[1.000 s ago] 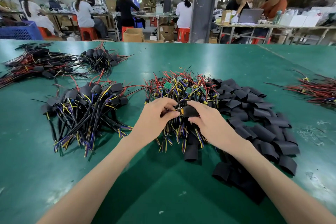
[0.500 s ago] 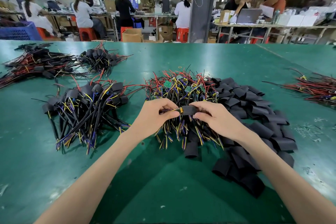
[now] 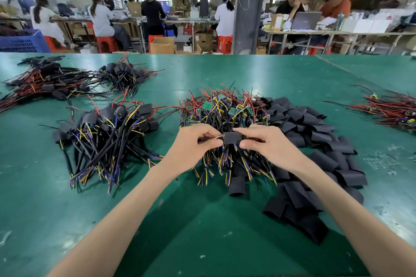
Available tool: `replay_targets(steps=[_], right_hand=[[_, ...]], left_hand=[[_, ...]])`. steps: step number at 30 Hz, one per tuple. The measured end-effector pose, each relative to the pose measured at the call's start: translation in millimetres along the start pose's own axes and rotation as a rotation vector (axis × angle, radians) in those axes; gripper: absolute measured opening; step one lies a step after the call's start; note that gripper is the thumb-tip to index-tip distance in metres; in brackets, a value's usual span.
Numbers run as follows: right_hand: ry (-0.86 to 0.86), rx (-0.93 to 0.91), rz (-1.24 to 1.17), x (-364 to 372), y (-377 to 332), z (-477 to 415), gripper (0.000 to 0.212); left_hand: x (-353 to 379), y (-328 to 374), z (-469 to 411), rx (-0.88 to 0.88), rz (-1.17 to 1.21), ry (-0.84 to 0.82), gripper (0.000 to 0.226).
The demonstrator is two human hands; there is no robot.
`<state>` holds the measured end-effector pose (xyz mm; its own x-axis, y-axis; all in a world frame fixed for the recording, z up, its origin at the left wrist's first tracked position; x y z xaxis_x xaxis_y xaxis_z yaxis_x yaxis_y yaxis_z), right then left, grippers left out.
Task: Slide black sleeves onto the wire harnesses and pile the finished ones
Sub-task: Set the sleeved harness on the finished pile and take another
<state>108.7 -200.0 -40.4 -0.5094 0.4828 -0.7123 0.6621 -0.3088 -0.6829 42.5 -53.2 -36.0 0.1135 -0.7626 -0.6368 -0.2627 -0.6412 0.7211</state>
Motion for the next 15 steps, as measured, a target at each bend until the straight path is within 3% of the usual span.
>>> replay_targets(steps=[15], right_hand=[[0.027,-0.021,0.058,1.6,-0.3,-0.1,0.041]], left_hand=[[-5.1,2.5,2.5,-0.015,-0.031,0.053,0.013]])
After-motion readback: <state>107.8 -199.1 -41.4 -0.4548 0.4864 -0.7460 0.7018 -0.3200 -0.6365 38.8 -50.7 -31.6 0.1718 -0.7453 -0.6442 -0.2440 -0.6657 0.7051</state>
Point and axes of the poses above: each hand's wrist, its own z-axis away from the middle knuckle, its own x-axis out of the palm, y = z × x, the point moved 8 cm from there along -z, towards the middle knuckle, and after that the axes turned 14 degrees about -y, right-handed, at the moved point
